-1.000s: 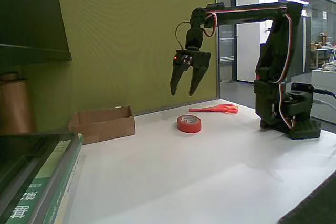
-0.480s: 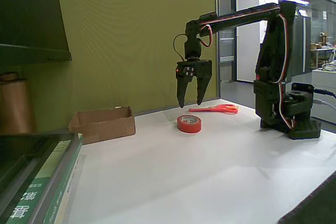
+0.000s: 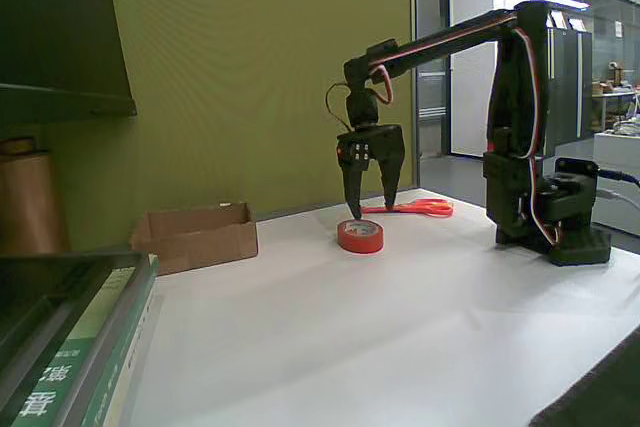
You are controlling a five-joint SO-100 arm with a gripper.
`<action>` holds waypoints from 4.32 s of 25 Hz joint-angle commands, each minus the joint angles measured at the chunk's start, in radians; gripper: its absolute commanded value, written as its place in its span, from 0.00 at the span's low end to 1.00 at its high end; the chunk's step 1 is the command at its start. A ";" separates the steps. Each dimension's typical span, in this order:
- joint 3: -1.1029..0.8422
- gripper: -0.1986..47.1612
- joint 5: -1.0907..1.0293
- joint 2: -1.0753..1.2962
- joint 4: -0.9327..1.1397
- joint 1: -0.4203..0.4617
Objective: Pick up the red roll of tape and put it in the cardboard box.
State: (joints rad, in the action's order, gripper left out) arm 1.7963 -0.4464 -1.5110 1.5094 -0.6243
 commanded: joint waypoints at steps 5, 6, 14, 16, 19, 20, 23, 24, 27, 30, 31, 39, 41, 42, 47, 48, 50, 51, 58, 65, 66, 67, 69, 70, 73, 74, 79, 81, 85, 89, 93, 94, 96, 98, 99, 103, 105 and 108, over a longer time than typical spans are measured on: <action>-0.031 0.54 -0.008 0.031 -0.005 -0.012; -0.031 0.54 -0.006 0.035 -0.008 -0.012; -0.034 0.54 0.000 0.084 -0.021 -0.018; -0.034 0.54 0.000 0.097 -0.026 -0.020; -0.035 0.54 0.002 0.115 -0.034 -0.026; -0.037 0.54 0.002 0.121 -0.038 -0.029; -0.038 0.54 -0.002 0.130 -0.043 -0.037; -0.038 0.54 -0.002 0.135 -0.043 -0.038; -0.038 0.54 0.000 0.146 -0.044 -0.041; -0.038 0.54 0.005 0.158 -0.046 -0.044; -0.040 0.54 0.006 0.161 -0.046 -0.044; -0.038 0.49 0.028 0.178 -0.032 -0.031; -0.035 0.48 0.035 0.181 -0.035 -0.026; -0.034 0.47 0.038 0.183 -0.037 -0.025; -0.011 0.40 0.057 0.179 -0.066 -0.012; -0.006 0.39 0.058 0.176 -0.071 -0.008; 0.006 0.34 0.060 0.173 -0.075 0.003; 0.017 0.33 0.063 0.172 -0.078 0.006; 0.049 0.24 0.072 0.175 -0.106 0.015; 0.046 0.10 0.057 0.186 -0.130 0.021; 0.046 0.08 0.054 0.186 -0.133 0.023; 0.044 0.02 0.054 0.186 -0.135 0.025; 0.043 0.01 0.063 0.186 -0.135 0.026; 0.043 0.01 0.066 0.186 -0.140 0.026; 0.043 0.01 0.069 0.186 -0.153 0.025; 0.043 0.01 0.066 0.186 -0.155 0.023; 0.037 0.01 0.060 0.179 -0.153 0.020; 0.031 0.01 0.058 0.167 -0.150 0.023; 0.021 0.01 0.066 0.129 -0.147 0.040; 0.002 0.01 0.078 0.097 -0.160 0.061; -0.015 0.01 0.083 0.069 -0.187 0.086; -0.017 0.01 0.081 0.066 -0.195 0.091; -0.023 0.01 0.080 0.060 -0.201 0.097; -0.037 0.01 0.083 0.058 -0.204 0.098; -0.046 0.01 0.084 0.058 -0.206 0.098; -0.098 0.01 0.080 0.043 -0.232 0.101; -0.123 0.01 0.075 0.031 -0.258 0.112; -0.153 0.01 0.071 0.012 -0.298 0.130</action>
State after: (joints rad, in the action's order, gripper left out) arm 1.6874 -0.3605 -1.4281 1.2272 -0.5031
